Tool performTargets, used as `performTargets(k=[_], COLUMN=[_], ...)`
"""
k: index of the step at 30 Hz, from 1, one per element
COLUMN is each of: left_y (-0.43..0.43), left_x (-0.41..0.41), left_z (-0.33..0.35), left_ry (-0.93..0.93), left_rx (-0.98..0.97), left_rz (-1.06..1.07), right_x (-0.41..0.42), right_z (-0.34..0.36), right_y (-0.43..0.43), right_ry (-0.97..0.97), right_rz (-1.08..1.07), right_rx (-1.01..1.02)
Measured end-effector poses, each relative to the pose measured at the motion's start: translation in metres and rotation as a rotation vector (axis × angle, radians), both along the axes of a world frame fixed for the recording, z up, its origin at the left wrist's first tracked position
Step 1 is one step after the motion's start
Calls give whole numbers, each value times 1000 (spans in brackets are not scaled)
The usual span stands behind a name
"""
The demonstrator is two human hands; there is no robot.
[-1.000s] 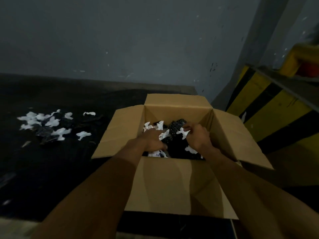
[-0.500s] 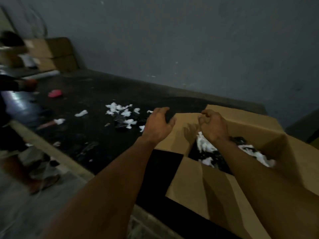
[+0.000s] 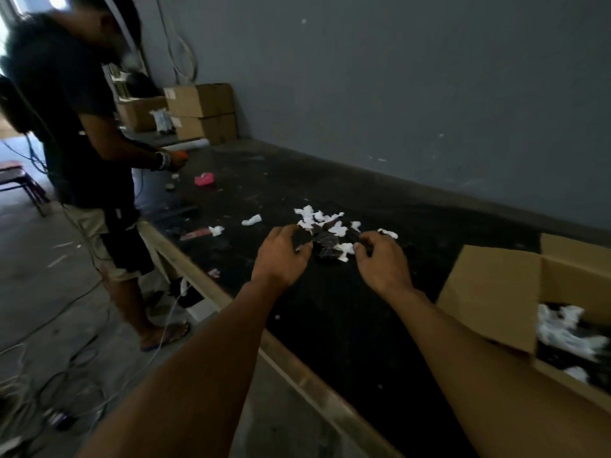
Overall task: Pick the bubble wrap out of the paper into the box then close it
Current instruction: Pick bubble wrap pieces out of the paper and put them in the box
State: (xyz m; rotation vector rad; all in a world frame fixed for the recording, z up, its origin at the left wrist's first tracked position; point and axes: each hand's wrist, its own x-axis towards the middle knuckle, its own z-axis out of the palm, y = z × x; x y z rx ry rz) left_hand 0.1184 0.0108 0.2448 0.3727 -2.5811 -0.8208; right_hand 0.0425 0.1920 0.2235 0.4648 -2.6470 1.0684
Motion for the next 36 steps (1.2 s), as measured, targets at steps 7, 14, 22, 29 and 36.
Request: performTargets(k=[7, 14, 22, 29, 36], left_y=[-87, -90, -86, -75, -41], left_x=[-35, -92, -179, -264, -321], left_z=[-32, -76, -125, -163, -201], left_ry=[-94, -95, -161, -168, -121], left_rx=[-37, -5, 1, -34, -130], left_rz=[-151, -341, -365, -340, -235], right_x=[-7, -34, -126, -202, -260], right_z=[-34, -72, -115, -154, -175], right_y=[-85, -90, -76, -64, -45], right_ry=[-90, -185, -240, -390, -413], right_rz=[-102, -248, -339, -394, -422], right_rx=[34, 132, 124, 167, 225])
